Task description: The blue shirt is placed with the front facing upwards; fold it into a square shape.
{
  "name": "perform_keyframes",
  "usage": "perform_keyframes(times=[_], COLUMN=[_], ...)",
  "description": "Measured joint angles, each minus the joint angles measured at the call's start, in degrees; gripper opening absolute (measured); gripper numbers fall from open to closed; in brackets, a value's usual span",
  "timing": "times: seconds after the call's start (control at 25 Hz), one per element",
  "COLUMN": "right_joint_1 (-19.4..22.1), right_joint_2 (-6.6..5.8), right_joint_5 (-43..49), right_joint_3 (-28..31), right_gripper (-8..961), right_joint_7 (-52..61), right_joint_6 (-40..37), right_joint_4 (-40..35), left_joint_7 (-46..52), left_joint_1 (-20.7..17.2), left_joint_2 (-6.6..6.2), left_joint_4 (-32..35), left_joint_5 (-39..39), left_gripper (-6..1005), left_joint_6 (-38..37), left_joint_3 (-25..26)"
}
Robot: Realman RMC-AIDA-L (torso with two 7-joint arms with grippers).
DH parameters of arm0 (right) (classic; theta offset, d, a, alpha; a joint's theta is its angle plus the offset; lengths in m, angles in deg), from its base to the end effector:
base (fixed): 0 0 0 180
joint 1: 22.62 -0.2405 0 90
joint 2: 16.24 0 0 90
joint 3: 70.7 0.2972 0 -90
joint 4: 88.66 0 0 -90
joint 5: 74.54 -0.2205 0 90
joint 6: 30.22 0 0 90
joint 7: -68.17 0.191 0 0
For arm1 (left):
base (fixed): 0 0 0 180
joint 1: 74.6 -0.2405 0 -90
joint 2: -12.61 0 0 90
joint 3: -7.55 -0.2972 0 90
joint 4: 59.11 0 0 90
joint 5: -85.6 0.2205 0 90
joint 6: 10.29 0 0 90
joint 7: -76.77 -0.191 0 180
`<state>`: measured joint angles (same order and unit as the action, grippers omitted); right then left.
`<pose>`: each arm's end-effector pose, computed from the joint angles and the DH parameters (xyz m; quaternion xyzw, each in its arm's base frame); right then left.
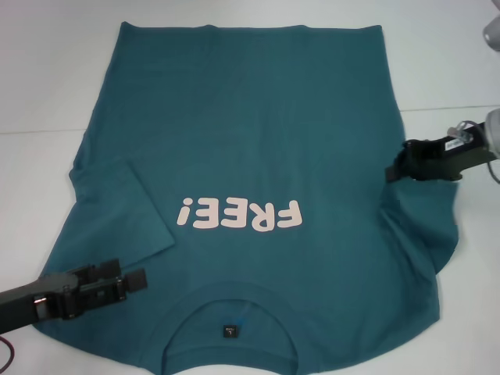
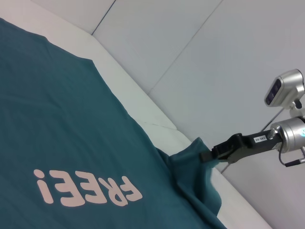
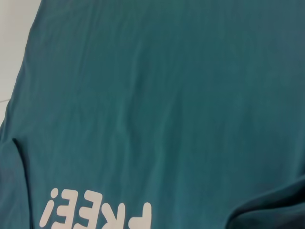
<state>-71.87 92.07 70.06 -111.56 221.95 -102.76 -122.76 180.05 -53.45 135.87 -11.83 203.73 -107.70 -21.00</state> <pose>0.2925 0.4946 0.0067 -0.7328 0.6426 0.0566 0.2166 -0.3159 0.3222 -0.0369 -0.8381 -0.4403 -0.3015 0.1135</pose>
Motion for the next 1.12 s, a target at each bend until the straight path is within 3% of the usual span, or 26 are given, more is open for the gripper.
perform_keyframes(times=[0.44,0.64,0.76,0.88,1.12], right_joint_1=[-2.12,-2.45,-2.49,-2.49,-1.11], right_joint_2=[2.52,2.82,2.88,2.91,0.72], right_joint_5=[-0.20,-0.37,-0.22,-0.37,1.17], right_joint_3=[-1.17,-2.34,-2.81,-2.92,-4.05], right_gripper=[13,137,352,418,549], right_joint_7=[-0.97,-2.24,-2.90,-4.40,-5.16], right_joint_6=[5.29,6.08,6.09,5.89,-0.03], right_joint_4=[1.45,1.49,1.48,1.01,-2.33], left_joint_7=[0.00,0.00,0.00,0.08,1.01], left_joint_1=[-0.20,-0.54,-0.64,-0.69,-0.68], left_joint_2=[0.23,0.23,0.23,0.23,0.09], left_joint_4=[0.01,0.01,0.01,0.01,0.00], left_joint_5=[0.00,0.00,0.00,0.00,0.00], left_gripper=[949,949,949,949,950], left_joint_6=[0.84,1.01,1.15,1.21,1.22], left_joint_3=[0.51,0.52,0.52,0.63,0.70])
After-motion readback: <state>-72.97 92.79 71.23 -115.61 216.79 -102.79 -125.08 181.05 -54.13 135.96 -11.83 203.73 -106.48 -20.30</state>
